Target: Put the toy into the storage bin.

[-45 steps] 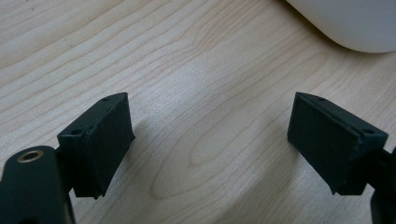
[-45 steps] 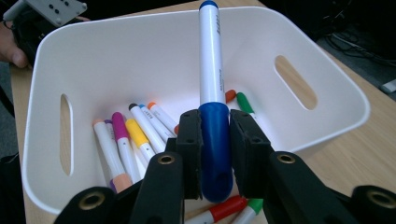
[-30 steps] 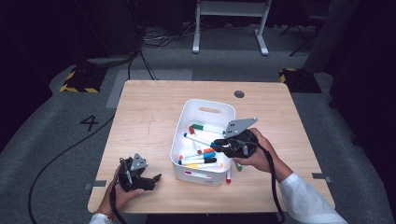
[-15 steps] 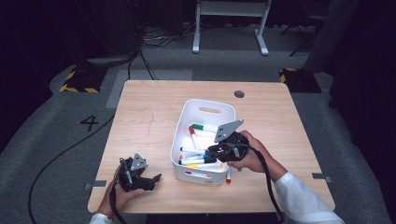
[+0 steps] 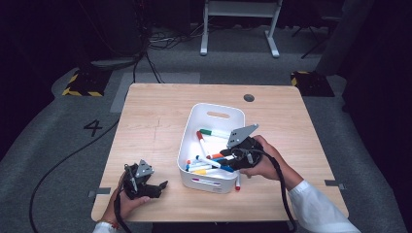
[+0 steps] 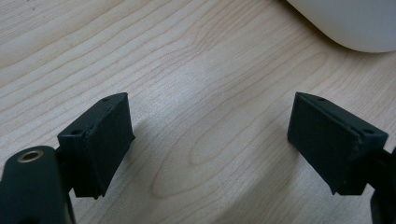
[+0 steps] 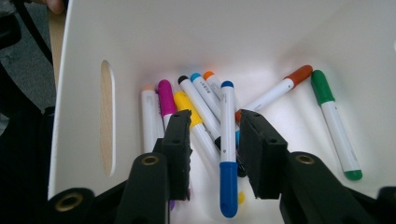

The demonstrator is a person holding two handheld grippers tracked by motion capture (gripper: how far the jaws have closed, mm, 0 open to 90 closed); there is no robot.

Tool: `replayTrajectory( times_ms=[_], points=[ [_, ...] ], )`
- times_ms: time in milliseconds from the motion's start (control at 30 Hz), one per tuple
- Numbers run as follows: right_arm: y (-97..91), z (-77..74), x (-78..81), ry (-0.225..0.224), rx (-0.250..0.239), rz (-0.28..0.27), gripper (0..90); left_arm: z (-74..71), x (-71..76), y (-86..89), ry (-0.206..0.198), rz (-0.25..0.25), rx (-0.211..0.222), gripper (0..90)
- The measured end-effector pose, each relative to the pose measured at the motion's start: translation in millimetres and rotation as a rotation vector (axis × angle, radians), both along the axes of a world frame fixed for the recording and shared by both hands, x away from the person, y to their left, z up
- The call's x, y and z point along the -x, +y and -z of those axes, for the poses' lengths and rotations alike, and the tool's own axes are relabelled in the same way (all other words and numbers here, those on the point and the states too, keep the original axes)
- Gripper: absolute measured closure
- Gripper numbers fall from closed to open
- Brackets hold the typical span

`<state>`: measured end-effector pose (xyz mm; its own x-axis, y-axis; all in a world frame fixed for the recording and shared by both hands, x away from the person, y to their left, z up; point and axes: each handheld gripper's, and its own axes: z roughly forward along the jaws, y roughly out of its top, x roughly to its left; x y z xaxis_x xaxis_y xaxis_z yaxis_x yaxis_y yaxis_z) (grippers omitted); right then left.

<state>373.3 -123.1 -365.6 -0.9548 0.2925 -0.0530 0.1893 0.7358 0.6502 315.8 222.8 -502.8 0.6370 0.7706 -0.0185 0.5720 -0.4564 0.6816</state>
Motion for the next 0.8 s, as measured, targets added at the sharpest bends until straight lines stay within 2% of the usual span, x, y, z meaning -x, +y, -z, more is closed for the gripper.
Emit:
replayTrajectory(
  times_ms=[267,300,400,433,500,633,800],
  points=[
    [-19.2,-5.8,3.9,-0.029,-0.05,0.044,55.5,0.0,0.1,0.0,0.0,-0.001,-0.001,14.2],
    [-27.1,-7.3,6.0,-0.041,-0.07,0.066,53.5,-0.3,0.3,0.0,-0.001,-0.002,-0.003,14.2],
    [-35.8,-9.0,8.6,-0.056,-0.088,0.089,51.8,0.0,0.1,-0.1,-0.001,-0.001,0.0,14.2],
    [-44.9,-10.6,11.2,-0.065,-0.102,0.111,50.4,0.0,0.0,0.0,0.0,-0.001,0.0,14.2],
    [-49.7,-11.3,12.4,-0.075,-0.108,0.118,50.3,-0.1,0.2,0.0,-0.001,-0.002,-0.002,14.2],
    [-74.3,-14.3,17.7,-0.104,-0.155,0.173,48.3,0.0,0.0,0.0,0.001,-0.001,0.001,14.2],
    [-89.9,-9.7,19.3,-0.104,-0.179,0.215,46.6,0.0,0.1,0.0,0.0,-0.001,-0.001,14.2]
  ],
)
